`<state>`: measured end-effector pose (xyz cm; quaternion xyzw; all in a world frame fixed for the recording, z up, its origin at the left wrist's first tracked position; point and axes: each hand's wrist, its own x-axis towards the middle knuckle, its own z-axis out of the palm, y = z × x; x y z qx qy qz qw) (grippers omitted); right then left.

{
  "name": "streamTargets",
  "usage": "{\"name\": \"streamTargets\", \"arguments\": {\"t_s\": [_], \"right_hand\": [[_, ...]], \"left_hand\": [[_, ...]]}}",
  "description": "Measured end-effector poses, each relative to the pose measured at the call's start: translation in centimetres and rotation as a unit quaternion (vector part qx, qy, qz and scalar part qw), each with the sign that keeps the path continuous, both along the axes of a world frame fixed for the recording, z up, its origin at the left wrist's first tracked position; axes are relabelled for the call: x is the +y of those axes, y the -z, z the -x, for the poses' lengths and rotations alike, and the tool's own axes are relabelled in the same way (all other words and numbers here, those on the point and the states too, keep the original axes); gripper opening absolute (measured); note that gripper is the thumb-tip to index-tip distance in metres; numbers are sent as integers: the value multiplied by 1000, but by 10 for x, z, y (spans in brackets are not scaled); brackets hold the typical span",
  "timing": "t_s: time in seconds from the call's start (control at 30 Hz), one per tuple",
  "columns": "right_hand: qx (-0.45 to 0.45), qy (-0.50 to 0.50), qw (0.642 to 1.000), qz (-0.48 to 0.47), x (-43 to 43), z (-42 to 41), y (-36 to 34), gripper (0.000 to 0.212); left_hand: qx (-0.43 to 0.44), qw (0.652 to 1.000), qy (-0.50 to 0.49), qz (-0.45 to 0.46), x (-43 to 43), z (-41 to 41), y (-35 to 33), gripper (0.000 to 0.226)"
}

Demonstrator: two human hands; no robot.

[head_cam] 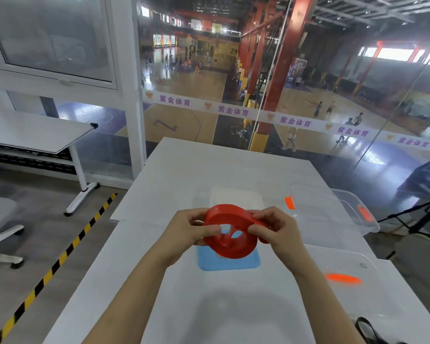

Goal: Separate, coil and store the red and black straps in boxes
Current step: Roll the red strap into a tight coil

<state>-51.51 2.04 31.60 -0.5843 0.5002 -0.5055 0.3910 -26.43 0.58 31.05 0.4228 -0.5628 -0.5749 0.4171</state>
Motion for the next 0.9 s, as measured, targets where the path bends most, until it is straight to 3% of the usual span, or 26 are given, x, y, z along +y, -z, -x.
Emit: {"name": "streamTargets", "arguments": {"t_s": [0.4, 0.53, 0.63, 0.73, 0.9], "right_hand": [[-59, 122, 990, 24, -27, 10, 33, 28], [-3, 170, 985, 23, -43, 18, 51, 38], [32, 165, 986, -4, -58, 26, 66, 26], [126, 160, 979, -29, -81, 35, 83, 29], [120, 152, 979, -65, -132, 57, 98, 29]], "left_hand": [[163, 976, -54, -135, -32, 32, 32, 25], [163, 966, -73, -188, -55, 54, 47, 28], [171, 957, -94, -217, -77, 70, 53, 28], [182, 945, -128, -242, -98, 88, 64, 28], [154, 938, -169, -260, -138, 122, 80, 27]]}}
